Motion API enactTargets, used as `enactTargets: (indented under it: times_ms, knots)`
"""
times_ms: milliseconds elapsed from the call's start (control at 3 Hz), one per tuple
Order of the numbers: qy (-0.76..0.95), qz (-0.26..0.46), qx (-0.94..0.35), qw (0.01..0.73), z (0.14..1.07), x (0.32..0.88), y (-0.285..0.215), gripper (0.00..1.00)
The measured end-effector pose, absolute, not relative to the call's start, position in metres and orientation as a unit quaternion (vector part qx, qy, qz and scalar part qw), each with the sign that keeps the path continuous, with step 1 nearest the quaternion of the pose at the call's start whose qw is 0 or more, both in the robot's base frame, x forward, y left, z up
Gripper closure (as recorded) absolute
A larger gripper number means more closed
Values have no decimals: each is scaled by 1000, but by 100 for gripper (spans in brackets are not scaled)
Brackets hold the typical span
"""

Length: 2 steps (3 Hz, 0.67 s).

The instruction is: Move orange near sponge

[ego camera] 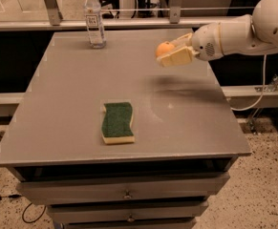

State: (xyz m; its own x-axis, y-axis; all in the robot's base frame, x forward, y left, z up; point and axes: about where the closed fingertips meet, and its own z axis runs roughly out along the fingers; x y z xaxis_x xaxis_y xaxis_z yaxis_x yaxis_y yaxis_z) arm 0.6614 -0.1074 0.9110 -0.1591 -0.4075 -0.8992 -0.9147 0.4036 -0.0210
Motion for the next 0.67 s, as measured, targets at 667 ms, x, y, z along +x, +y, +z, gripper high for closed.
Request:
enactTargets:
  times_ms: [667]
  knots:
    - [680, 313, -500, 435, 893, 586, -76, 100]
